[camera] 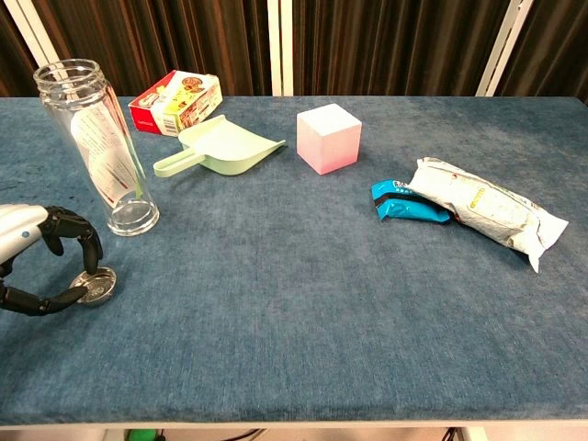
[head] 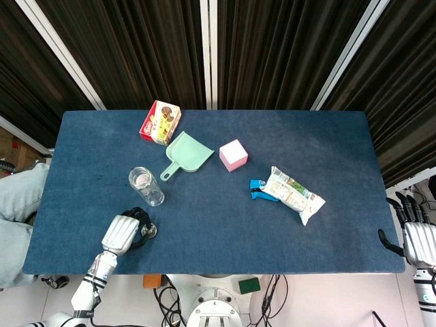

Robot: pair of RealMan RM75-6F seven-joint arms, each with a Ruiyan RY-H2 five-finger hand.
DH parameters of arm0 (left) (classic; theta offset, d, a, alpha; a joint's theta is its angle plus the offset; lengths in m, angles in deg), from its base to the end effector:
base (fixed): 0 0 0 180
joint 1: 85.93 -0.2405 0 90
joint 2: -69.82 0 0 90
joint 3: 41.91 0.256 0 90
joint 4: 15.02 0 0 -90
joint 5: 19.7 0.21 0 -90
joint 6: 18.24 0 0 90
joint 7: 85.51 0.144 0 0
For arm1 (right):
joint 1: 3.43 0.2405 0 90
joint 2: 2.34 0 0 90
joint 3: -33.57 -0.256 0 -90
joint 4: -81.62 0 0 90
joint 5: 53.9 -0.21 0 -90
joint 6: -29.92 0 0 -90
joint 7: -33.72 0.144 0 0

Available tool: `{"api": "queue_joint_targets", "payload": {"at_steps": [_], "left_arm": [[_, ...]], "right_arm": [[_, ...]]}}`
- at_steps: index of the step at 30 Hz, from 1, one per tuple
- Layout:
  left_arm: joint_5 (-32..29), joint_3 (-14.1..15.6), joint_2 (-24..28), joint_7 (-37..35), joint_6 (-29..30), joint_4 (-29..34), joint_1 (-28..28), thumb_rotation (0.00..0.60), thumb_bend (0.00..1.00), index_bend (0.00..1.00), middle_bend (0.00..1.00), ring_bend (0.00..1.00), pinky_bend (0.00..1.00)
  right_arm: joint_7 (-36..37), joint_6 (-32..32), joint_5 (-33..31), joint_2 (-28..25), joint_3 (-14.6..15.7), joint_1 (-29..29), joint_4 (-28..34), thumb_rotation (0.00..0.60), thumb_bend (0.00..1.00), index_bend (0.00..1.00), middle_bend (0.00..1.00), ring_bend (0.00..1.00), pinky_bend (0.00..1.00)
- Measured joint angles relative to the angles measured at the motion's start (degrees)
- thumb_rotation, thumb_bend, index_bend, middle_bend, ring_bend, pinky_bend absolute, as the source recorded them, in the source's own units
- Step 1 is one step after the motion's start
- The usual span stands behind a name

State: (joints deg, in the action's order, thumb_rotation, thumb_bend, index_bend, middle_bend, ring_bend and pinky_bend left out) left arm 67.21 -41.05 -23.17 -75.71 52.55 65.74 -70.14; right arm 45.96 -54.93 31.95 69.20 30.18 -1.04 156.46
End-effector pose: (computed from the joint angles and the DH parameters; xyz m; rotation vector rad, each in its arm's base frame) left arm -0.2440 0.2061 -0.0299 -1.7405 -1.0656 -0.9640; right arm -0.3653 -0.1707 0.1500 1.3141 -0.9523 0.9048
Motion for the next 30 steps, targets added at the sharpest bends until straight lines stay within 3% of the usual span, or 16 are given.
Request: {"api": "queue_joint_targets", "payload": {"at_steps": [30], "left_arm": [[-0.75, 0.36, -0.88, -1.77, -0.19, -1.50, 0.63, 0.600, 0.32, 0.57, 0.39, 0.24, 0.37]], "right_arm": [[0.70, 0.75, -0.32, 0.60, 0.18, 0.28, -1.35, 0.600, 0.33, 0.16, 0.03, 0.00, 0.11]]}}
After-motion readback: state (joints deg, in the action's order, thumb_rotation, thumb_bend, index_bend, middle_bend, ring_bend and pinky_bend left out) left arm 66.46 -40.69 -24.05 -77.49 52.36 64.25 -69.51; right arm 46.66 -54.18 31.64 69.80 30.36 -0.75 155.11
